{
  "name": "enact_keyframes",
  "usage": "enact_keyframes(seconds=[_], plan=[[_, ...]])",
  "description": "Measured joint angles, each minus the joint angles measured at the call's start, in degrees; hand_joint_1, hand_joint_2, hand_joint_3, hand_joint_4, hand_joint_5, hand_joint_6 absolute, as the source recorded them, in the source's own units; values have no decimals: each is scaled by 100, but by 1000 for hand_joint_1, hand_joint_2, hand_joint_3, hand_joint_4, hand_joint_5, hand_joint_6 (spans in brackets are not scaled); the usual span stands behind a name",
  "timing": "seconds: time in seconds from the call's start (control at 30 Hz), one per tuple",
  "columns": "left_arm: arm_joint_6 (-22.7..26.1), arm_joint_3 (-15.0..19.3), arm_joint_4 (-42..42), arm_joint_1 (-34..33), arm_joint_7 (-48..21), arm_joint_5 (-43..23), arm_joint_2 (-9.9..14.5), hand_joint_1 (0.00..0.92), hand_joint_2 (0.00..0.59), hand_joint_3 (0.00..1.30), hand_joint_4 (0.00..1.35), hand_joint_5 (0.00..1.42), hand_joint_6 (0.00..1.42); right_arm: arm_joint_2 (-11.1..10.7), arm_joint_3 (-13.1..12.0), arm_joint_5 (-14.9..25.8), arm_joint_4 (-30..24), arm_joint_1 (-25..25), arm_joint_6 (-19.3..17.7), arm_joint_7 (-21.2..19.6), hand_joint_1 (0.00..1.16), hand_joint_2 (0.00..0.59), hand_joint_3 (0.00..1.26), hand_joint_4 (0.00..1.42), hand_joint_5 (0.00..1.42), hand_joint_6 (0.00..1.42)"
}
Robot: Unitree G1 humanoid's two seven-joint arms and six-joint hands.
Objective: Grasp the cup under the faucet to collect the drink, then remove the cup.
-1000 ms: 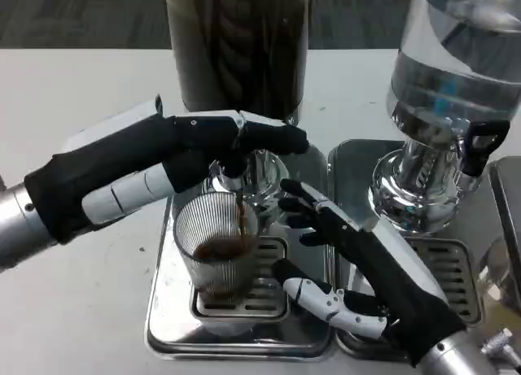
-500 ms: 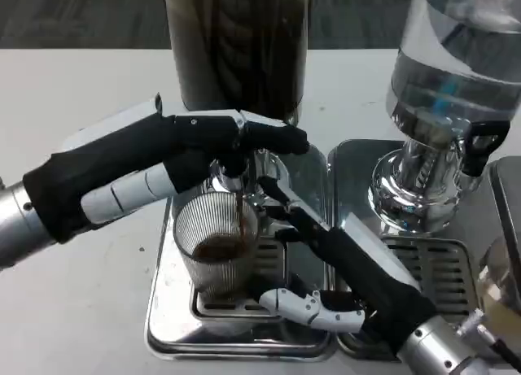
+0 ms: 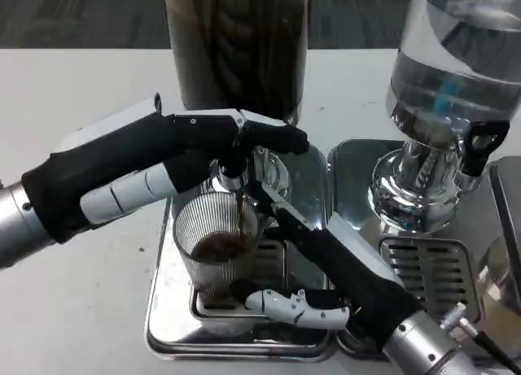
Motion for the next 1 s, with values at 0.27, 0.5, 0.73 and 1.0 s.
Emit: enact_keyframes(seconds=[0.27,0.5,0.73,1.0], plan=[[0,7,-56,45,23,-15,4,0,138,318,184,171,24,34,40,-59,215,-118,-52,-65,577,206,0,0,5,113],[0,18,-113,75,58,-27,7,0,139,327,184,171,24,102,76,-60,418,-257,-153,-93,583,209,0,0,4,113],[0,21,-141,91,79,-31,9,0,140,330,184,171,31,246,100,-60,661,-420,-269,-126,586,210,0,0,12,113],[0,42,-162,116,111,-37,10,0,140,331,184,171,36,271,133,-60,852,-643,-305,-127,587,210,0,0,15,119]])
